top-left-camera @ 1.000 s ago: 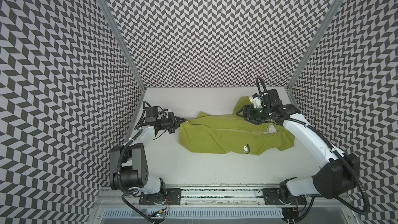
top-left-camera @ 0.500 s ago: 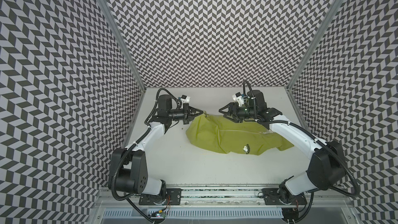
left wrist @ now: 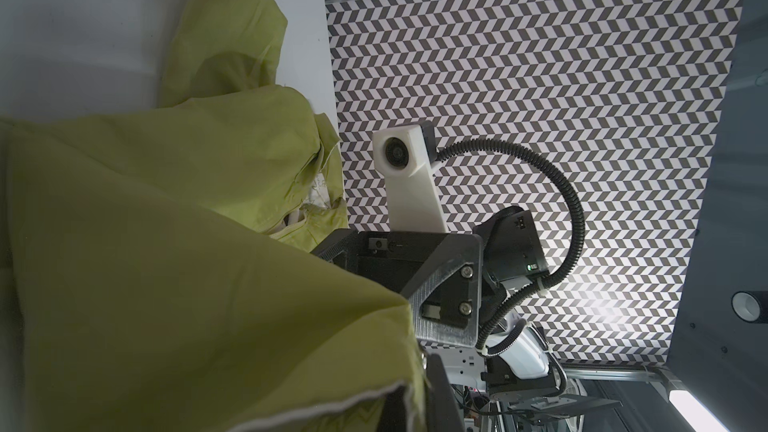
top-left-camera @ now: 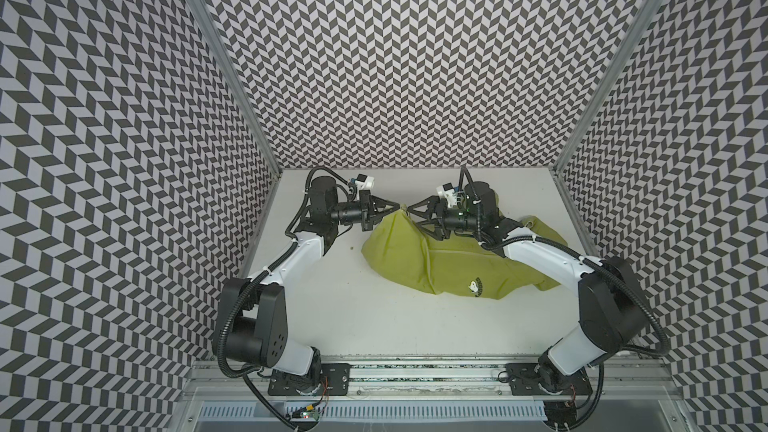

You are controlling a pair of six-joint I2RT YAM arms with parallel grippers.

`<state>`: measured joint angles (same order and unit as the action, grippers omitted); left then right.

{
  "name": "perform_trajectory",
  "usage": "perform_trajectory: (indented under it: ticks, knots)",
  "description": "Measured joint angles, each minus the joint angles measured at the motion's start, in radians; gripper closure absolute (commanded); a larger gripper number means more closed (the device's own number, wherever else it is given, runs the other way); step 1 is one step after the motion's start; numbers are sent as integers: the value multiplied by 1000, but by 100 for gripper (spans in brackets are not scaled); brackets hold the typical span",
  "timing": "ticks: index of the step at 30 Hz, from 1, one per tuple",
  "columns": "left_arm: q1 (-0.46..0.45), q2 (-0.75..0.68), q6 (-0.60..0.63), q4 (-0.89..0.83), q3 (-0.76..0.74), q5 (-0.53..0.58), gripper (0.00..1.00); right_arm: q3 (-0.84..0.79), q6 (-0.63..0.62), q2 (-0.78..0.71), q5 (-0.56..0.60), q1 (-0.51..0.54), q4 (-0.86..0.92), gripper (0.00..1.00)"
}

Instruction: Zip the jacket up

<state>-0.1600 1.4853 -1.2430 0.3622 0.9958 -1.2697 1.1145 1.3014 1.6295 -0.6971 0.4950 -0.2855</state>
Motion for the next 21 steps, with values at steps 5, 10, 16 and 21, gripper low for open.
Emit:
perform_trajectory:
  ticks: [5,10,16,21]
  knots:
    - [-5,0,-23,14,0,5,100,1,72,44,2,9,-115,20]
    - [-5,0,-23,9,0,11,100,8,126,75,1,12,-188,23]
    - [-5,0,1,-32,0,14,100,18,154,79,1,13,-229,39]
    - [-5,0,15,-53,-1,22,100,18,166,79,1,13,-243,50]
